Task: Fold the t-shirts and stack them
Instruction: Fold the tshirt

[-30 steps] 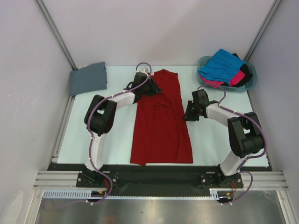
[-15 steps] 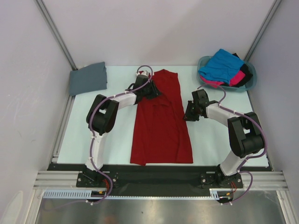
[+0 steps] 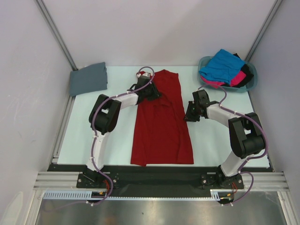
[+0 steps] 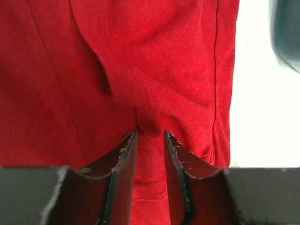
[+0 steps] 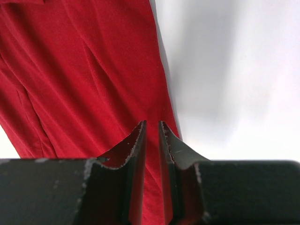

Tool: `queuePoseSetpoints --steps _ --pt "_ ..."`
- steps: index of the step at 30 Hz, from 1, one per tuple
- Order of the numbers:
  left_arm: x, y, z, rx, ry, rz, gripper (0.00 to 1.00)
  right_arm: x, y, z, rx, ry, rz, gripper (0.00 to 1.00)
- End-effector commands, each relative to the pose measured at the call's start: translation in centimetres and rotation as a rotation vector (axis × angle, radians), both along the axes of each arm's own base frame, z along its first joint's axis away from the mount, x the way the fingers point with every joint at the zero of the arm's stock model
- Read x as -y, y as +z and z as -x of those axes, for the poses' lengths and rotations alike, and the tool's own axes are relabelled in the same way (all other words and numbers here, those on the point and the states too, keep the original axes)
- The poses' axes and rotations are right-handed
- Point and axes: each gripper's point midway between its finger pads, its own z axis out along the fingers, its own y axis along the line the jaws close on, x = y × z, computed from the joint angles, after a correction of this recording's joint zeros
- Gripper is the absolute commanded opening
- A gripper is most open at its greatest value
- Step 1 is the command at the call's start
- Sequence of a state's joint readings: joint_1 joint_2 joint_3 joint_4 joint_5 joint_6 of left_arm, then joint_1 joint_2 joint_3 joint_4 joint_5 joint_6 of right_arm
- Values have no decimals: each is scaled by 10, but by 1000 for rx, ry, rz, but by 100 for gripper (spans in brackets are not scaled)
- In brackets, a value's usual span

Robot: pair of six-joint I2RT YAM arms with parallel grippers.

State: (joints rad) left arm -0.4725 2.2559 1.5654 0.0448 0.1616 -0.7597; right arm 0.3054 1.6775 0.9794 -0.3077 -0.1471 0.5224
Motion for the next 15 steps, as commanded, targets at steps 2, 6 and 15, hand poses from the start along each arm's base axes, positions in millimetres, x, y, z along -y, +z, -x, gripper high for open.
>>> queuePoseSetpoints --steps 2,6,15 --pt "8 17 -14 49 9 7 33 -1 3 -5 23 8 2 21" --pt "7 18 -16 52 16 4 25 1 3 -5 22 6 3 21" --pt "7 32 -16 79 2 -1 0 0 3 -5 20 5 -1 20"
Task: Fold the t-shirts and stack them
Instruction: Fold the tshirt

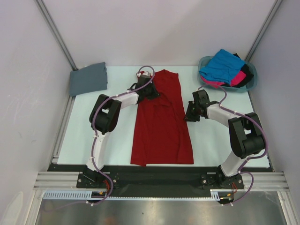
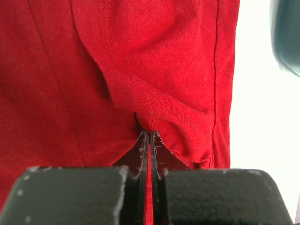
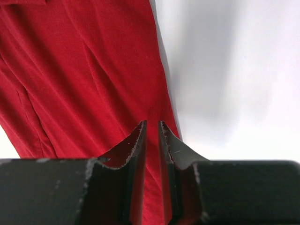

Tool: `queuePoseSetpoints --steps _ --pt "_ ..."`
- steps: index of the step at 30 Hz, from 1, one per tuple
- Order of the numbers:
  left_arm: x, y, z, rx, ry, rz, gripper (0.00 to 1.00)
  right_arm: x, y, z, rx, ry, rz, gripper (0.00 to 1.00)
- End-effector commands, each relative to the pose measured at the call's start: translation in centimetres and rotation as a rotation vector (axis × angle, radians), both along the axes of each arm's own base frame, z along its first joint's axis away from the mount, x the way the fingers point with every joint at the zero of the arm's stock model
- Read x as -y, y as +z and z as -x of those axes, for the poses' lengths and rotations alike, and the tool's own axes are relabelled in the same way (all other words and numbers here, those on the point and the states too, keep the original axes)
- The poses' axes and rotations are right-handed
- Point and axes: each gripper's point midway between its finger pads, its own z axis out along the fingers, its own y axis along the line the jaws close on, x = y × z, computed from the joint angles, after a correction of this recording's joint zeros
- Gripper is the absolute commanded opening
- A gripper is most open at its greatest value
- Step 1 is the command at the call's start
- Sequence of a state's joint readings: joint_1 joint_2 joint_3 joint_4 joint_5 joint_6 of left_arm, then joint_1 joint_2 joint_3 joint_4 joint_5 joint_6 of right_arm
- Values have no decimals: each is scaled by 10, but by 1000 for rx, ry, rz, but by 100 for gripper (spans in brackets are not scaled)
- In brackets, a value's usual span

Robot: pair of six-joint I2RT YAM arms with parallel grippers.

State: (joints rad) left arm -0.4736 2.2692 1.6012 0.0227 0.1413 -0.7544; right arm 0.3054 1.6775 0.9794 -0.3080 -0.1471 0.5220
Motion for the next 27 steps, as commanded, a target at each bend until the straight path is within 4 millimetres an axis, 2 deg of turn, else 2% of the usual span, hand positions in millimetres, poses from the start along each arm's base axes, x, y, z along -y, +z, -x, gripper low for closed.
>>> queuePoseSetpoints --steps 1,4,11,12,16,20,27 --pt "9 33 -8 76 -20 16 0 -1 3 -4 18 7 -2 20" --pt "9 39 -5 83 -23 16 0 0 4 -5 21 6 -3 20" --pt "9 78 3 132 -40 36 0 -1 8 -3 29 6 -8 20" --pt "9 88 3 148 -41 42 0 -1 8 -2 27 7 -8 20" --pt "3 100 13 141 -42 17 0 -1 12 -1 35 5 -13 20" --pt "-5 101 24 119 -34 -7 0 -1 18 2 45 2 -15 20" --pt "-19 76 50 43 -20 -44 1 1 23 5 56 -1 -9 20"
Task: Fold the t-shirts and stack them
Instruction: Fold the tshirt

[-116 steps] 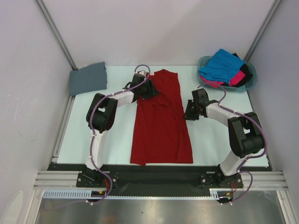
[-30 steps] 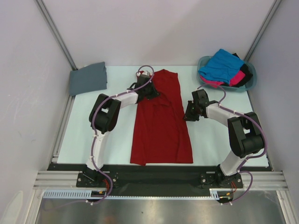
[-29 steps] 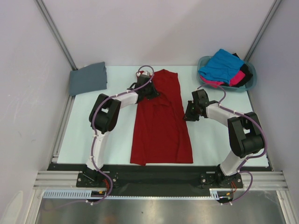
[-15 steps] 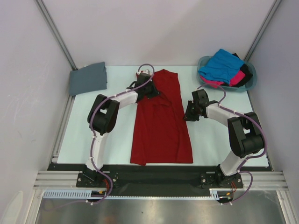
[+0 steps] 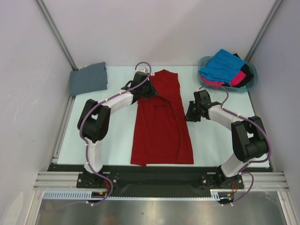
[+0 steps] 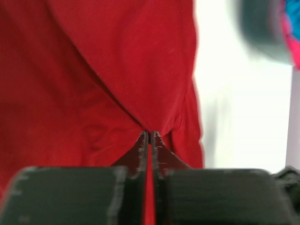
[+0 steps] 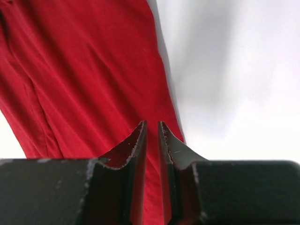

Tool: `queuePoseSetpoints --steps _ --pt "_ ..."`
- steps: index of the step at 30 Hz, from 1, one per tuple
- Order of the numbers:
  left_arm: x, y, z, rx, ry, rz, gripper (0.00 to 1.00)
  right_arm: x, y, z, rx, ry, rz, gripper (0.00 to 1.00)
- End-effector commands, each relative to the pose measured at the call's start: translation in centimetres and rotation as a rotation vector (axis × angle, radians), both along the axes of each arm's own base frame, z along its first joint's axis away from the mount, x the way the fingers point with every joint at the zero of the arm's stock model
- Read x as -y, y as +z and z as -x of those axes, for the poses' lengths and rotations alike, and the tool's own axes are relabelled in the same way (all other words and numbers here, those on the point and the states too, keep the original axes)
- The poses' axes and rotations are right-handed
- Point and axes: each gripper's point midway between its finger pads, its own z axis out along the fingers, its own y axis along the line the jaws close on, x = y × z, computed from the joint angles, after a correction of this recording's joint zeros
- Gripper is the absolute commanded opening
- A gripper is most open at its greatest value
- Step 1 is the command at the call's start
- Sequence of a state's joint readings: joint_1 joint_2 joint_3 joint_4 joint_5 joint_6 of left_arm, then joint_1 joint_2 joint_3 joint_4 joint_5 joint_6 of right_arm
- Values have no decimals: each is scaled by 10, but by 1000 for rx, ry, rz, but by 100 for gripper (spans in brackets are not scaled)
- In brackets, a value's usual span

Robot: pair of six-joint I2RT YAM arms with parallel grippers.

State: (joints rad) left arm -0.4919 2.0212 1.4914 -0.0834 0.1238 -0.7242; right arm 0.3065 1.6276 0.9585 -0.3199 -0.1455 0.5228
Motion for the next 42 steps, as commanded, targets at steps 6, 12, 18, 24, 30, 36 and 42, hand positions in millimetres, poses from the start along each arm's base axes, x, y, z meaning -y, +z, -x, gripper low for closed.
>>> queuePoseSetpoints --steps 6,12,18,24,30,36,42 --pt "-13 -29 31 -86 0 -54 64 1 15 0 42 -1 0 20" --pt "-22 -16 29 -36 16 -90 91 2 17 1 46 -6 4 20" --pt "-15 -1 54 24 -64 -87 100 15 29 8 67 -40 50 20" --pt "33 6 133 47 -259 -41 100 26 42 30 90 -58 64 23" --pt "70 2 167 49 -358 86 95 36 49 48 111 -75 73 24" --pt "85 -12 162 64 -346 162 86 43 60 60 140 -77 77 26" --pt "108 -33 152 52 -361 244 66 45 60 64 142 -68 84 27"
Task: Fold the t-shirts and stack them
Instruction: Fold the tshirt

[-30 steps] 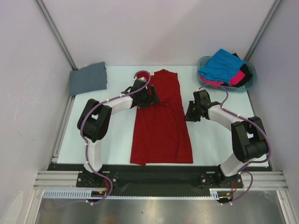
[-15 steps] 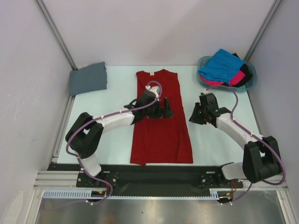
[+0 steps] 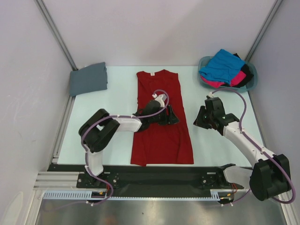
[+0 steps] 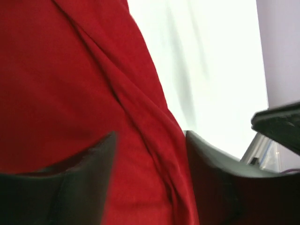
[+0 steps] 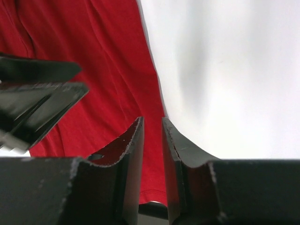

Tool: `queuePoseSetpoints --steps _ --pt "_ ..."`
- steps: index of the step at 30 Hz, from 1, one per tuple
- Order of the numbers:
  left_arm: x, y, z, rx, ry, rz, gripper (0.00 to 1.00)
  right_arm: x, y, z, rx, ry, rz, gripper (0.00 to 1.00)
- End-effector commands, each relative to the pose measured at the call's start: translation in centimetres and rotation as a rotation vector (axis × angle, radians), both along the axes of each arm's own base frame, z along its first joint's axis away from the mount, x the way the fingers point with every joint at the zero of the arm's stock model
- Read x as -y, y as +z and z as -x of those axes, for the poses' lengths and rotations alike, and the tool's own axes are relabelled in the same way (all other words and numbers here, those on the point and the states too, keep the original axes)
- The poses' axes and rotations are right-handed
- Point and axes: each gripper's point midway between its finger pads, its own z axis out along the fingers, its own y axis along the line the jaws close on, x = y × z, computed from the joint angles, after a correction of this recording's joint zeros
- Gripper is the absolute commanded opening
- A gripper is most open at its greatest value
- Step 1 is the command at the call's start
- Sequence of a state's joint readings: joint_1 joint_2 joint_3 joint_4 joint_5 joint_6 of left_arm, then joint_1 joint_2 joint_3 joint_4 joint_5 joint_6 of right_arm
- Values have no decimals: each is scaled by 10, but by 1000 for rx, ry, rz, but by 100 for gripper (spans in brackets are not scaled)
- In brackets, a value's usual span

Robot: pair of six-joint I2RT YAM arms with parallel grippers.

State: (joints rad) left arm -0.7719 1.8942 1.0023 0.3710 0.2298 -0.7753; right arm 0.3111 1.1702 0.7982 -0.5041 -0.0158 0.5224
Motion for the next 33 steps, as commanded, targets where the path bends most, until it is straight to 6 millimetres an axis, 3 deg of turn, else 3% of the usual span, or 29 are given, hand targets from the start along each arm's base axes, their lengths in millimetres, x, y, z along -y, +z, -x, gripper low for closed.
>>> queuePoseSetpoints --steps 1,5,13,19,20,22,33 --pt "25 7 -12 26 -24 142 58 4 -1 4 -1 2 20 27" --pt "30 -8 -8 -15 -28 183 55 5 -3 6 -8 4 25 27" --pt "20 -28 -6 -32 4 143 53 3 -8 3 -16 1 19 27" --pt "19 -31 -8 -30 15 124 27 3 -10 2 -17 0 20 26" --pt "18 -32 -9 -28 17 114 11 3 -12 3 -22 3 20 26" --pt "17 -33 -10 -25 23 101 6 3 -12 2 -23 1 18 26" --pt "23 -29 -16 -15 18 93 0 2 -14 4 -29 5 15 26"
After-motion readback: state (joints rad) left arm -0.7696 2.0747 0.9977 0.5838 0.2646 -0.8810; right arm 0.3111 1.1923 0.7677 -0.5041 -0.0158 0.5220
